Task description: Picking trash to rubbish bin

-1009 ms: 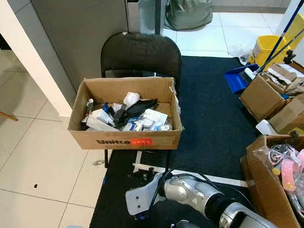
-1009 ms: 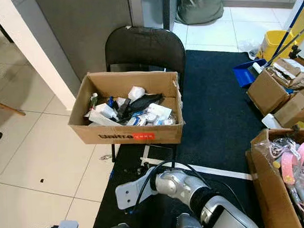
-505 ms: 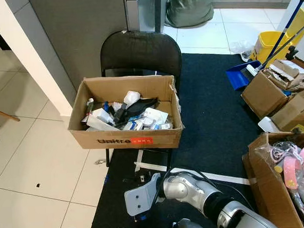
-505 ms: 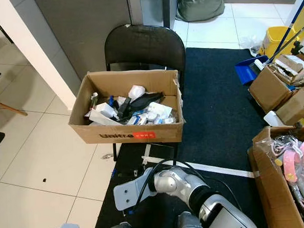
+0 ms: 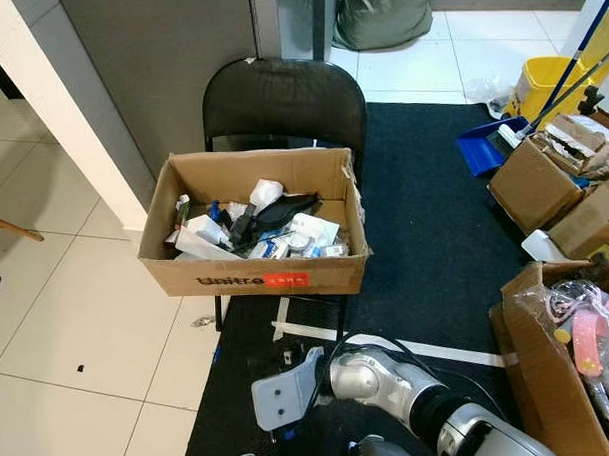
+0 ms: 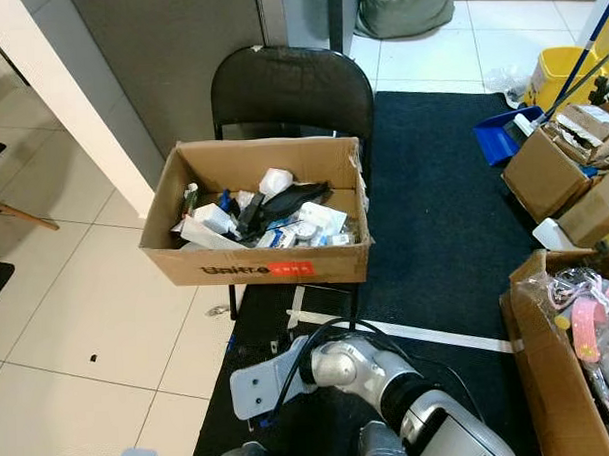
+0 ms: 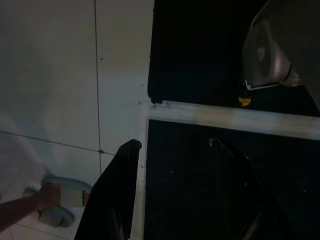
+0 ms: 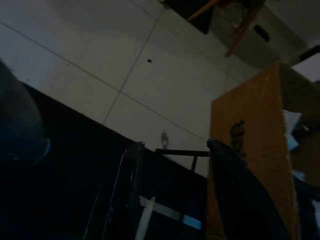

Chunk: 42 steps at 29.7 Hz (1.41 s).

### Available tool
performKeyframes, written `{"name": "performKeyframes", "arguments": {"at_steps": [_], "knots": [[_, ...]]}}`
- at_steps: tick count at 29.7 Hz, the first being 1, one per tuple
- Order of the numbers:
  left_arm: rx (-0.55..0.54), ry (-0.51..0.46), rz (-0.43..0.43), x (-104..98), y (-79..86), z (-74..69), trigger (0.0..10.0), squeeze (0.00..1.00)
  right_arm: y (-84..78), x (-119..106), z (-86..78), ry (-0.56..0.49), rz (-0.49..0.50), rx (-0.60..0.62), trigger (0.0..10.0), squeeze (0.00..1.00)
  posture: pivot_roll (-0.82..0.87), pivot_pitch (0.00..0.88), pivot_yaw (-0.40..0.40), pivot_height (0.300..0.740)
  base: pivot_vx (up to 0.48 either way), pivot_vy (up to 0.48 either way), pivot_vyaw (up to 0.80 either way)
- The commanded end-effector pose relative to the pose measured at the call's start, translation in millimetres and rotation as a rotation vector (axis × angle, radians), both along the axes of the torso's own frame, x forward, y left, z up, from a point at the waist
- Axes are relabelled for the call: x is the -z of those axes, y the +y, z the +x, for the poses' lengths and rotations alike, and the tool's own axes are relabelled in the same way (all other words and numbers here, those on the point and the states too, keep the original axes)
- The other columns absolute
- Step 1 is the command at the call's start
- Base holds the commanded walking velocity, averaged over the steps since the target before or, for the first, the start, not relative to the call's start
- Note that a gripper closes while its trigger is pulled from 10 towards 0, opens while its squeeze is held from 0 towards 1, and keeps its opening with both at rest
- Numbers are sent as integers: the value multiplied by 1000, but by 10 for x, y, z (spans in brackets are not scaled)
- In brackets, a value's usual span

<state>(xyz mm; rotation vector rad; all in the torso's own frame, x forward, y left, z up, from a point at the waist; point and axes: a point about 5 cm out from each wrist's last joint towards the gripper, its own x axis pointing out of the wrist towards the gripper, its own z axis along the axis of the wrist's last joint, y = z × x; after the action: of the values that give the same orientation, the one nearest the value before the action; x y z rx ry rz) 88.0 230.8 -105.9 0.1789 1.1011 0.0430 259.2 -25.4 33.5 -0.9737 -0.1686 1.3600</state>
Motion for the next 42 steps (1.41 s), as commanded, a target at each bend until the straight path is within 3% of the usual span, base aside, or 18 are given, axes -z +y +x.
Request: {"name": "performKeyframes", "arguments": {"at_steps": [1, 6, 7, 10, 11, 13, 18, 20, 21, 25, 33, 42], "knots": [[16, 38, 16, 10, 61, -104, 10000, 0, 23, 33, -42, 9, -2, -1, 10000, 0, 12, 174, 84, 740, 0, 0, 0], [14, 32, 14, 7, 55, -83, 10000, 0, 35, 10, -82, 1, 16, -51, 10000, 0, 26, 169, 78, 740, 0, 0, 0], [11, 26, 14, 4, 58, -71, 10000, 0, -25, -4, -135, 83, 57, -67, 10000, 0, 33, 168, 77, 740, 0, 0, 0], [10, 26, 15, 2, 64, -74, 10000, 0, -69, -13, -163, 114, 94, -50, 10000, 0, 29, 168, 77, 740, 0, 0, 0], [11, 29, 15, 3, 66, -81, 10000, 0, -90, 12, -143, 139, 99, 6, 10000, 0, 25, 166, 78, 740, 0, 0, 0], [11, 29, 15, 3, 66, -81, 10000, 0, -90, 12, -143, 139, 99, 6, 10000, 0, 25, 166, 78, 740, 0, 0, 0], [15, 28, 13, 3, 57, -66, 10000, 0, -100, 92, -61, 272, 51, 85, 10000, 0, 30, 158, 82, 740, 0, 0, 0], [16, 26, 13, 2, 55, -56, 10000, 0, -99, 92, -57, 285, 51, 84, 10000, 0, 30, 158, 82, 740, 0, 0, 0], [17, 24, 13, 0, 54, -48, 10000, 0, -109, 46, -50, 225, 92, 85, 10000, 0, 30, 158, 82, 740, 0, 0, 0], [26, 24, 15, -4, 61, -30, 10000, 0, -111, 42, -52, 248, 72, 74, 10000, 0, 18, 156, 86, 740, 0, 0, 0], [36, 25, 13, -5, 60, -28, 10000, 0, -76, 72, -70, 441, 57, 37, 10000, 0, 11, 159, 92, 740, 0, 0, 0], [37, 27, 14, -3, 65, -47, 10000, 0, -54, 43, -56, 475, 82, 15, 10000, 0, 16, 172, 93, 740, 0, 0, 0]]}}
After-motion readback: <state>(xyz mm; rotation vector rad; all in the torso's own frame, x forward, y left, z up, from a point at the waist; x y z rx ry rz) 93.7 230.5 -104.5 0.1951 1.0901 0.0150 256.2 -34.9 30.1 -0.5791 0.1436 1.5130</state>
